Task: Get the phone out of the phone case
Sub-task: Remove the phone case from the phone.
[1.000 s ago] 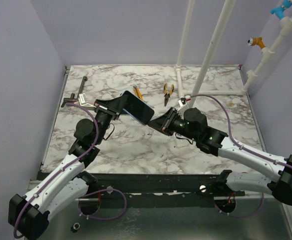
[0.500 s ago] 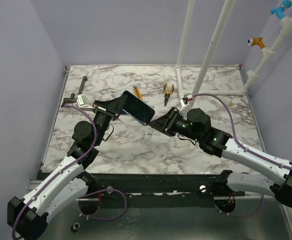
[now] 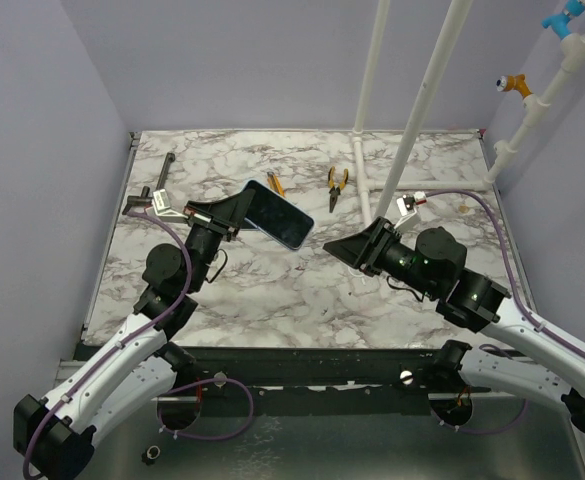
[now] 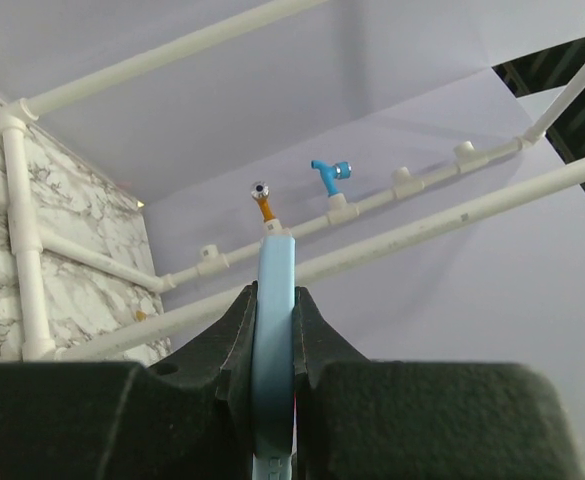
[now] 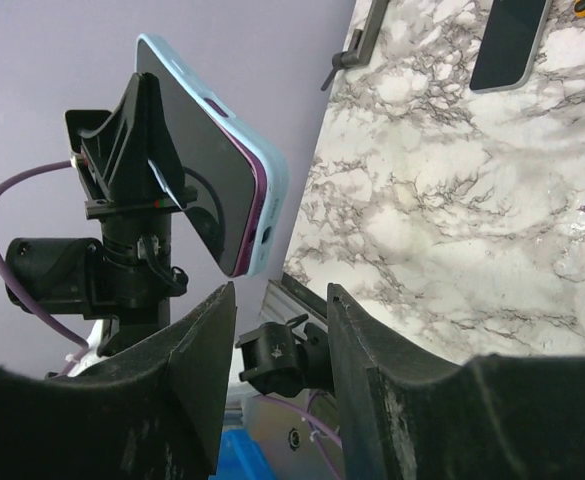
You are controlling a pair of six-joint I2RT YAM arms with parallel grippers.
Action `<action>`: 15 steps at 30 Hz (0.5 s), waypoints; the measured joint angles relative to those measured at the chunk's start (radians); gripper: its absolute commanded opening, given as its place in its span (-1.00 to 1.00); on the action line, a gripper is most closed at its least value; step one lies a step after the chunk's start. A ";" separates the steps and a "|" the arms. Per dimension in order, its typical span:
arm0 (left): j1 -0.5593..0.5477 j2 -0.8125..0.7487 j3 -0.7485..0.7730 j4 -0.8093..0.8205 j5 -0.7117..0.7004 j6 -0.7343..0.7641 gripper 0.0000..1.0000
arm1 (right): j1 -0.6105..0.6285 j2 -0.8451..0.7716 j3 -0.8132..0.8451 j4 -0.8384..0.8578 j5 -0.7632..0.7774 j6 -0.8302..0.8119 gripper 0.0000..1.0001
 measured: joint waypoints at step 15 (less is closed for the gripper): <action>0.000 0.025 0.000 0.001 0.055 -0.047 -1.00 | 0.000 0.029 -0.005 0.029 0.079 0.013 -0.08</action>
